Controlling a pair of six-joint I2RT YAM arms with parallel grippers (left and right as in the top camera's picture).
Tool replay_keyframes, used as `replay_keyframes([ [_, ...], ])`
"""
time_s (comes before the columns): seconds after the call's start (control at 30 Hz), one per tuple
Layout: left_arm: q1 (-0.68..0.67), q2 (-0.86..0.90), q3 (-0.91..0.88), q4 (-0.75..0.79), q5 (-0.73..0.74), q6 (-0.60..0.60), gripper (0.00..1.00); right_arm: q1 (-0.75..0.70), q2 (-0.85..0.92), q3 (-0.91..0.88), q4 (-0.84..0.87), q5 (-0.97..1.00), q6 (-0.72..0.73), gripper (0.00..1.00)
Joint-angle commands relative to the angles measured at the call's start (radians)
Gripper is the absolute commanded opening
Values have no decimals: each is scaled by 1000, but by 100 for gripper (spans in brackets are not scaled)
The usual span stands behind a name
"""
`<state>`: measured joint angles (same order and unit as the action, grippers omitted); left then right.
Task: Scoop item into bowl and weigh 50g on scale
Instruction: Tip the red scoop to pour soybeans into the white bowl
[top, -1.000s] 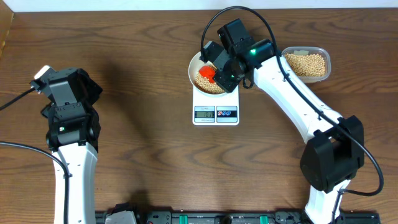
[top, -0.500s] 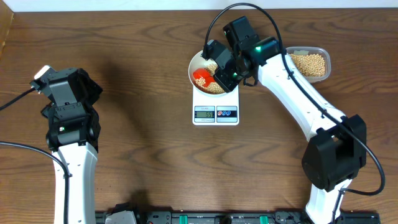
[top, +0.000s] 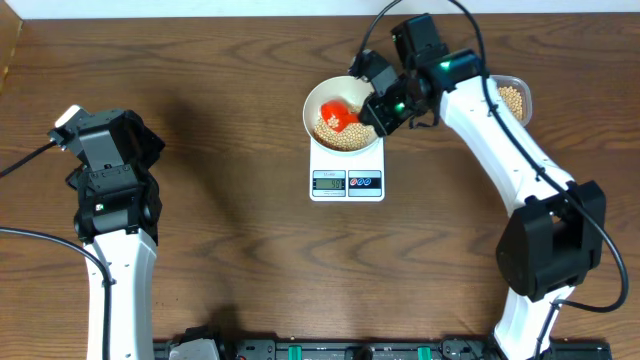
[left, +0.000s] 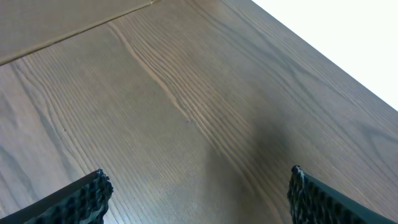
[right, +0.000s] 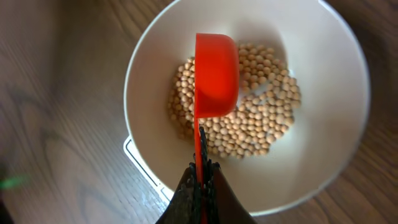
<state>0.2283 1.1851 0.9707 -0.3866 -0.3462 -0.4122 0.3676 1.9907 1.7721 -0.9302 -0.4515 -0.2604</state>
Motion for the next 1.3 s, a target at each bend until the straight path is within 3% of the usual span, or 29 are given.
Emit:
replay_keyframes([
  [0.0, 4, 6, 0, -2, -14, -1, 93, -24, 9, 6, -1, -75, 28, 1],
  [0.37, 4, 6, 0, -2, -14, -1, 93, -54, -11, 10, 10, -95, 28, 1],
  [0.73, 4, 6, 0, -2, -14, -1, 93, -52, -73, 10, 10, 35, 16, 1],
  [1.27, 4, 6, 0, -2, -14, -1, 93, -26, -79, 10, -2, 63, -32, 1],
])
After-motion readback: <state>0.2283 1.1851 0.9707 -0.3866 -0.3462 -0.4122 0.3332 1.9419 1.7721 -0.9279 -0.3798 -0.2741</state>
